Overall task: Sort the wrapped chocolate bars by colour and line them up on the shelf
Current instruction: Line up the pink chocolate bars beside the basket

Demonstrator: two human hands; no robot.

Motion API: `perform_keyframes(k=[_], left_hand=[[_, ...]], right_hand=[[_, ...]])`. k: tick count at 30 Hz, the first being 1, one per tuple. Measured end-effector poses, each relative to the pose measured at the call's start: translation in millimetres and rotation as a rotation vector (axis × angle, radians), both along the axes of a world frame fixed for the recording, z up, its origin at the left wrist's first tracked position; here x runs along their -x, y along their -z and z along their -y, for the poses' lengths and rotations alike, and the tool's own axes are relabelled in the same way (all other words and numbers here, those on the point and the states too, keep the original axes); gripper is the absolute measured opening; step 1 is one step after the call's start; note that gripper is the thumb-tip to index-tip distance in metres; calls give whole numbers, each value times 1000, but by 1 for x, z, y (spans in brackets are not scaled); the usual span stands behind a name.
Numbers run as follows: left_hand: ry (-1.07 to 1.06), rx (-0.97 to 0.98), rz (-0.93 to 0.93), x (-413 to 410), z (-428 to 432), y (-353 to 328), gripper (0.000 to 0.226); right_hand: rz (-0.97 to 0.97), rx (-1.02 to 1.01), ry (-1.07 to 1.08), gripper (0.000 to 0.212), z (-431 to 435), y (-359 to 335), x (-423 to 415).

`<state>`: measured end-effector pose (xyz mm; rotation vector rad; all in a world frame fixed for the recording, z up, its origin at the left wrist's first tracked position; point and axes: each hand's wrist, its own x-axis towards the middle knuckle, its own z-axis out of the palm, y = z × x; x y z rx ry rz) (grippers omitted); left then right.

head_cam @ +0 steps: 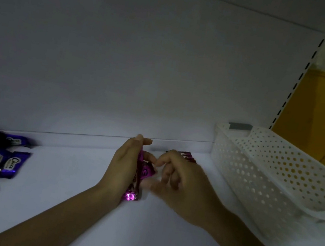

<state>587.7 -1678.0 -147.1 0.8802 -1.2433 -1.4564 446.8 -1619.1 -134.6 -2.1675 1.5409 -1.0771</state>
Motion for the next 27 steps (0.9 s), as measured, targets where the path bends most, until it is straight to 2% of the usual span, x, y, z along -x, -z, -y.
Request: perform_keyframes(k=[2,3,5,7,10,13,16,20,27], left_hand=[[-17,-97,-104,-1,2,-3,41],[-15,-150,-163,-1,2,-5,43],[-5,-227,-246,-1,3,-8,42],[6,-242,-245,-1,3,-9,41],[46,-192,-114,-2,7,-4,41],[173,-77,26,-8,7,-3,59],[273,-35,44,-13,8,-3,67],[242,-42,-9,-14,8,0,51],[187,-8,8,-13,7,0,22]], right_hand=[[-190,45,-80,55,-6,2,-13],[-283,83,-114,55,-7,2,-17],[-376,157,-151,42,-6,3,-19],[-367,237,-108,23,-3,4,-16],[-174,240,1,15,4,5,-8],[47,139,99,11,9,6,0],[235,21,141,18,11,6,5],[515,-91,155,19,13,0,11],[845,-225,87,16,11,-13,14]])
